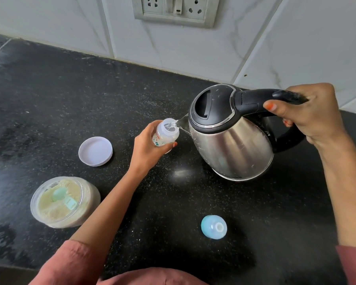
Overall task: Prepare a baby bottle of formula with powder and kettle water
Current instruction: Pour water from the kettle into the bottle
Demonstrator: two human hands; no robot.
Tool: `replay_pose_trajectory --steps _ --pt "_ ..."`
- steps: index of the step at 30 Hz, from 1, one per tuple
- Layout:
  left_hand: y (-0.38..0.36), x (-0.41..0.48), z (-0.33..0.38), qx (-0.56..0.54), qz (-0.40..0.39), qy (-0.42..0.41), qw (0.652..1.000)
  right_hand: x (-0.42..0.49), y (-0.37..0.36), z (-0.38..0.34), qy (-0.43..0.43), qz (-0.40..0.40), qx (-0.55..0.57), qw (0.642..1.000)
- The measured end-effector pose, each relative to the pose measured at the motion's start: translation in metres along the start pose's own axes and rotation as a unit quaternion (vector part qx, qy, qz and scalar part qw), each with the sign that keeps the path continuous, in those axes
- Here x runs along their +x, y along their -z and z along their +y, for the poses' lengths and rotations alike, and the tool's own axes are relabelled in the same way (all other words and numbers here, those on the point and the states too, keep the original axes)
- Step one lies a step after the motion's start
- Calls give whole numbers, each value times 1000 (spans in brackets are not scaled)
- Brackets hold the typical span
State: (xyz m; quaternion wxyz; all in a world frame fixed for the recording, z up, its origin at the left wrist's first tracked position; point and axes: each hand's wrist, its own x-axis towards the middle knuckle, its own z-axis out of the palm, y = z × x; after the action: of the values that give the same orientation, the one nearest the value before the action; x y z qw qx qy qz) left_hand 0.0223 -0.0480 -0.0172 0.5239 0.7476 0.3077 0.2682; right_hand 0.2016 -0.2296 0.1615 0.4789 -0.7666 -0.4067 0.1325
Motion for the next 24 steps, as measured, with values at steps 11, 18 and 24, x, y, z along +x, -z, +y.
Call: replay_pose_trajectory --steps 11,18,24 --pt "0 0 -4 0 5 7 1000 0 0 2 5 6 -2 1000" --pt "0 1 -4 1 8 8 1000 1 1 -2 8 10 15 1000" --pt "-1 1 -5 1 10 9 1000 2 3 4 20 23 -7 1000"
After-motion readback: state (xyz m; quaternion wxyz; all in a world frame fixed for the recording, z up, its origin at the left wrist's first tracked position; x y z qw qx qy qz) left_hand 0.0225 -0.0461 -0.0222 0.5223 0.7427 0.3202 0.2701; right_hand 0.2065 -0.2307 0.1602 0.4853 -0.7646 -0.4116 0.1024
